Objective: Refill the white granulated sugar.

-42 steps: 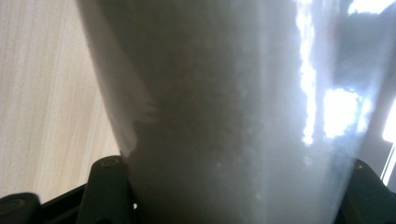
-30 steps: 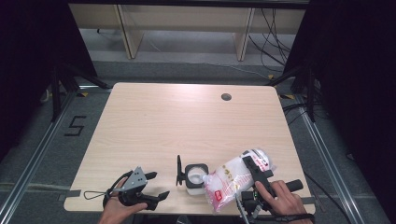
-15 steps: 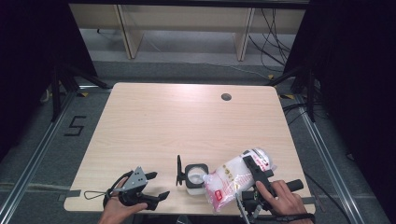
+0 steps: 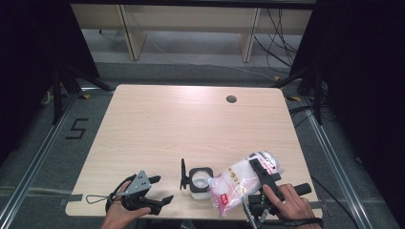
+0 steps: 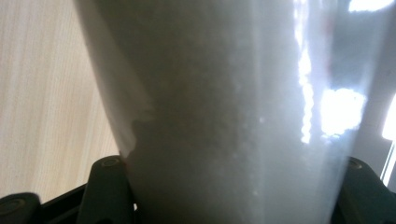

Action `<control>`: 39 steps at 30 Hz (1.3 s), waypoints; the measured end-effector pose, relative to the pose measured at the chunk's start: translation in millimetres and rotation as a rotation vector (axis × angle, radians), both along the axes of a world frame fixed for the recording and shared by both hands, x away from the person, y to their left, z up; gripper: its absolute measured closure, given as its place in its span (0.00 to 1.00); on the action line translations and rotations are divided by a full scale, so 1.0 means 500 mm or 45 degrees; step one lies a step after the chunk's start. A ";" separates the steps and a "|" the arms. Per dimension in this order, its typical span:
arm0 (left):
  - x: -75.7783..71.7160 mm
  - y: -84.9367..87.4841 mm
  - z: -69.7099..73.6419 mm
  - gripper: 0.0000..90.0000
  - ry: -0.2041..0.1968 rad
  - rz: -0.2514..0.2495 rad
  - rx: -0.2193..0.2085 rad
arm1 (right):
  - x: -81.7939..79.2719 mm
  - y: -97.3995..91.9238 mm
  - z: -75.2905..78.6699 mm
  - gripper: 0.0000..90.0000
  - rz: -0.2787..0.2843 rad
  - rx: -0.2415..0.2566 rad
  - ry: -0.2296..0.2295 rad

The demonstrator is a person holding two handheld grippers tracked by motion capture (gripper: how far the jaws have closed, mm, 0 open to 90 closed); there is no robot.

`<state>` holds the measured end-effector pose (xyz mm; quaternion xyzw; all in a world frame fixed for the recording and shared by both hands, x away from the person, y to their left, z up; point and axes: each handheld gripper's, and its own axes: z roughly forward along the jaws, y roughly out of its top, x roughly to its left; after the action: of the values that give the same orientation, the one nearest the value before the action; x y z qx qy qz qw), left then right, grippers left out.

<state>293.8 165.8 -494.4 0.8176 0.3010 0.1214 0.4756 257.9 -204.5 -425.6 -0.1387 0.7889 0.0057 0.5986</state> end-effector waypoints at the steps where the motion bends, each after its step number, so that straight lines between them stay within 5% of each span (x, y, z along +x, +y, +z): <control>1: 0.002 0.002 0.000 0.20 -0.014 -0.017 0.002 | 0.001 0.000 0.002 0.47 0.026 -0.012 -0.019; 2: 0.001 0.001 -0.001 0.20 -0.003 -0.008 -0.003 | 0.001 -0.004 -0.002 0.47 0.016 0.044 -0.012; 4: 0.000 0.000 -0.001 0.20 0.005 0.000 0.001 | 0.005 -0.002 0.004 0.47 0.048 -0.010 -0.037; 8: -0.001 -0.004 -0.003 0.20 0.017 -0.002 -0.011 | 0.001 -0.004 0.001 0.47 0.018 0.039 -0.015; 12: 0.003 0.000 -0.001 0.20 -0.012 -0.025 0.019 | 0.002 -0.001 0.006 0.47 0.041 -0.016 -0.031; 13: 0.000 -0.001 -0.002 0.20 0.002 -0.008 0.003 | 0.001 -0.004 -0.001 0.47 0.008 0.045 -0.018; 19: 0.001 -0.001 -0.003 0.20 0.002 -0.009 0.000 | 0.003 0.002 0.006 0.47 0.043 -0.033 -0.026; 27: 0.001 0.000 -0.001 0.20 0.005 -0.009 0.004 | 0.002 0.001 0.003 0.47 0.044 -0.015 -0.034; 28: 0.000 -0.002 -0.004 0.20 0.008 0.001 -0.014 | -0.003 0.003 0.001 0.47 -0.002 -0.024 -0.021; 31: 0.002 0.000 -0.003 0.20 -0.002 -0.001 -0.005 | 0.003 0.004 0.001 0.47 0.044 -0.035 -0.030; 35: 0.002 0.000 -0.003 0.20 -0.002 -0.005 0.001 | -0.001 0.004 -0.005 0.47 0.009 -0.048 -0.013; 36: 0.002 0.000 -0.003 0.20 -0.004 -0.008 -0.005 | 0.005 0.005 -0.004 0.47 0.064 -0.037 -0.039; 39: 0.001 -0.002 -0.004 0.20 0.006 0.001 -0.026 | -0.001 0.004 -0.003 0.47 0.012 -0.024 -0.004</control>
<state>294.1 164.8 -496.6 0.8128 0.3037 0.1167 0.4831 257.3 -202.7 -427.3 -0.1481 0.7872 0.0008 0.5986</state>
